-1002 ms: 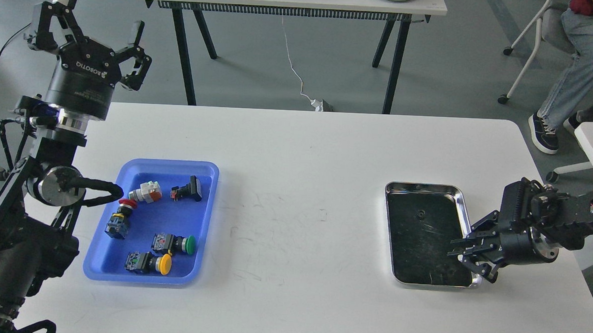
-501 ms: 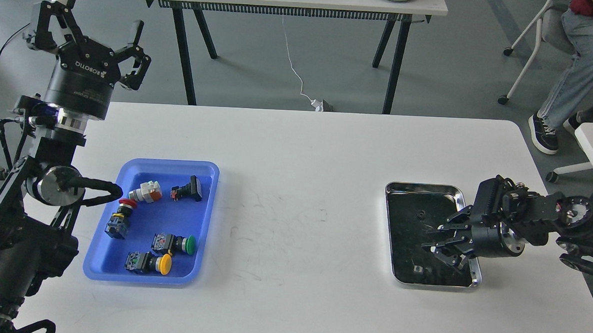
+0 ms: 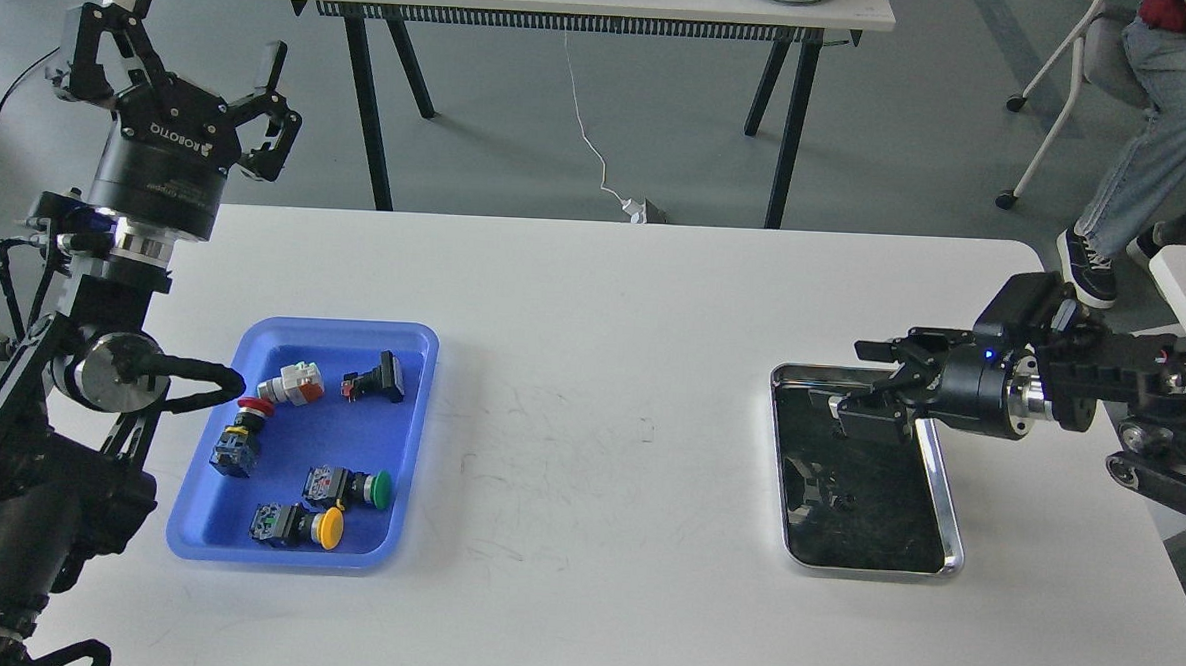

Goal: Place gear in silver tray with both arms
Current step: 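Carry the gear with the right gripper into the silver tray and release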

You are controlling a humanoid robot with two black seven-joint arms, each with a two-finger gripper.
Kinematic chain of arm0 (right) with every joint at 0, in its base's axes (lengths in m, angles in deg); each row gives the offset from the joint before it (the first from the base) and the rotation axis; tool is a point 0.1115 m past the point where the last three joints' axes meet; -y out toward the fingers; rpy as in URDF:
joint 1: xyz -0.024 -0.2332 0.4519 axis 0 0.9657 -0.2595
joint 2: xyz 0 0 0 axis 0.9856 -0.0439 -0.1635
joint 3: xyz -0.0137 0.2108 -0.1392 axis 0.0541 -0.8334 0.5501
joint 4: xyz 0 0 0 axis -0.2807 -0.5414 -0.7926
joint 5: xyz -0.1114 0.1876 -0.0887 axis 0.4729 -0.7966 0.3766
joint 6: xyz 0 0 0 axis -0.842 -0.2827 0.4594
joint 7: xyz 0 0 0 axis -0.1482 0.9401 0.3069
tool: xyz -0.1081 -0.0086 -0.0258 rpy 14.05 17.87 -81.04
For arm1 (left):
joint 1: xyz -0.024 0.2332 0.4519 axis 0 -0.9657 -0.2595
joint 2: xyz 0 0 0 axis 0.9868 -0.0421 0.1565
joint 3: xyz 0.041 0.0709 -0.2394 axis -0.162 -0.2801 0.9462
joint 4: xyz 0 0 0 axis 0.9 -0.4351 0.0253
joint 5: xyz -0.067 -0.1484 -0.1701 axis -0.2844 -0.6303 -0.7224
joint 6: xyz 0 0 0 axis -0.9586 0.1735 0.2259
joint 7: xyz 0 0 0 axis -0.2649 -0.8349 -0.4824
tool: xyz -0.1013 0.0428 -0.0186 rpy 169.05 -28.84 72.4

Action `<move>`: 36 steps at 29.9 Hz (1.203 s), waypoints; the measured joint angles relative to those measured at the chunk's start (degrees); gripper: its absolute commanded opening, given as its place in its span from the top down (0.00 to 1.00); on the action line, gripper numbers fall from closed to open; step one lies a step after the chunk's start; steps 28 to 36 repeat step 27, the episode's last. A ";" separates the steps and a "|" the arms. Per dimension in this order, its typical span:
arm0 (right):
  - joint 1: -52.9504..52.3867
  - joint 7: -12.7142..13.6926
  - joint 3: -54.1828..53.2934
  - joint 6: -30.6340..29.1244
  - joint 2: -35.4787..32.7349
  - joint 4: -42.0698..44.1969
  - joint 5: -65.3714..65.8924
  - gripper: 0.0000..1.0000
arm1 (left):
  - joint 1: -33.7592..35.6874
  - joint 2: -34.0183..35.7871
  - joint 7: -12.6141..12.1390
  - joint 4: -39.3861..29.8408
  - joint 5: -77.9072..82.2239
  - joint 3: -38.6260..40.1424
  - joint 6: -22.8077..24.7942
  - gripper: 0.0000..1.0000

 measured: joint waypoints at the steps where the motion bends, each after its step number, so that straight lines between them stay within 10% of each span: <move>1: 0.40 0.00 -2.02 0.00 -0.10 0.08 -5.39 0.04 | 0.00 0.00 0.00 0.00 0.23 -0.20 0.00 0.00; 17: 19.01 0.00 -26.08 -0.17 3.02 0.54 -77.17 0.03 | -2.22 -1.61 -1.99 0.18 16.82 -4.31 0.01 0.00; 27: 28.97 -0.01 -32.69 -1.00 7.00 -0.36 -82.19 0.01 | -6.24 -4.06 -10.82 0.66 21.49 -4.75 0.00 0.00; 36: 28.97 -0.01 -32.69 -1.00 7.00 -0.36 -82.19 0.01 | -6.24 -4.06 -10.82 0.66 21.49 -4.75 0.00 0.00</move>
